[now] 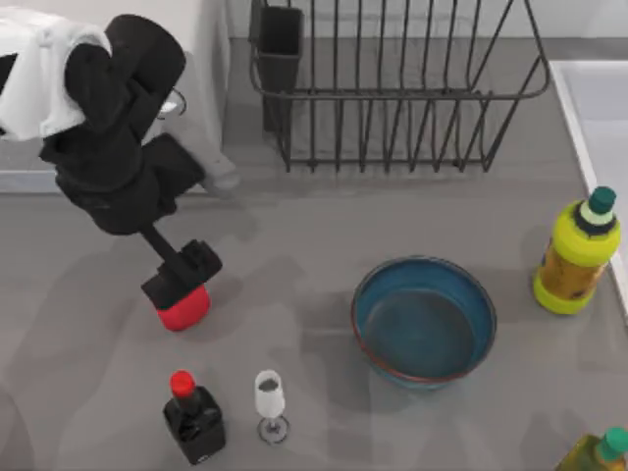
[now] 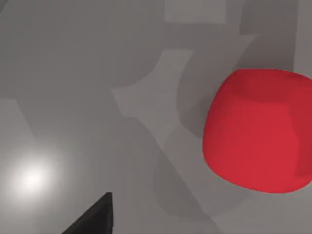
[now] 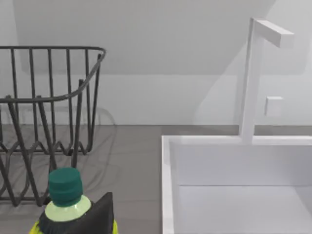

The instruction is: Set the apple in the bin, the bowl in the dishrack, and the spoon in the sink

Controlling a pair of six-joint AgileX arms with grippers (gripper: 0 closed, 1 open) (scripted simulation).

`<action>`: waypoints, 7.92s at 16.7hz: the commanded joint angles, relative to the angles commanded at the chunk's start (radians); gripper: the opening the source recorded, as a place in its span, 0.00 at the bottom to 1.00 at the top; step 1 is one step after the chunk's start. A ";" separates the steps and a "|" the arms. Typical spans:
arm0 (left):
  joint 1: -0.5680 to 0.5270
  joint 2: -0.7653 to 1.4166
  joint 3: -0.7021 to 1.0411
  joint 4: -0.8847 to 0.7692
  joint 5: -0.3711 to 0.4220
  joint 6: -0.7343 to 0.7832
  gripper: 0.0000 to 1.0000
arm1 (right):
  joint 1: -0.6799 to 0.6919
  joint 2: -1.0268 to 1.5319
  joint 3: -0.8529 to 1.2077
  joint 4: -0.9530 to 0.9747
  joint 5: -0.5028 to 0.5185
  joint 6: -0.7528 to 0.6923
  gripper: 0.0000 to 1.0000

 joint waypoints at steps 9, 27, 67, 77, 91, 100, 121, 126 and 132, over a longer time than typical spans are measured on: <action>-0.029 0.142 0.105 -0.089 -0.004 0.047 1.00 | 0.000 0.000 0.000 0.000 0.000 0.000 1.00; -0.032 0.255 -0.036 0.163 -0.004 0.052 0.62 | 0.000 0.000 0.000 0.000 0.000 0.000 1.00; 0.044 0.005 0.194 -0.280 0.026 0.320 0.00 | 0.000 0.000 0.000 0.000 0.000 0.000 1.00; 0.329 -0.259 0.086 -0.439 0.023 1.466 0.00 | 0.000 0.000 0.000 0.000 0.000 0.000 1.00; 0.681 -0.477 -0.131 -0.432 -0.108 2.785 0.00 | 0.000 0.000 0.000 0.000 0.000 0.000 1.00; 0.736 -0.499 -0.167 -0.389 -0.141 2.989 0.00 | 0.000 0.000 0.000 0.000 0.000 0.000 1.00; 0.774 -0.455 -0.411 -0.095 -0.138 3.028 0.30 | 0.000 0.000 0.000 0.000 0.000 0.000 1.00; 0.774 -0.455 -0.411 -0.095 -0.138 3.028 0.68 | 0.000 0.000 0.000 0.000 0.000 0.000 1.00; 0.774 -0.455 -0.411 -0.095 -0.138 3.028 1.00 | 0.000 0.000 0.000 0.000 0.000 0.000 1.00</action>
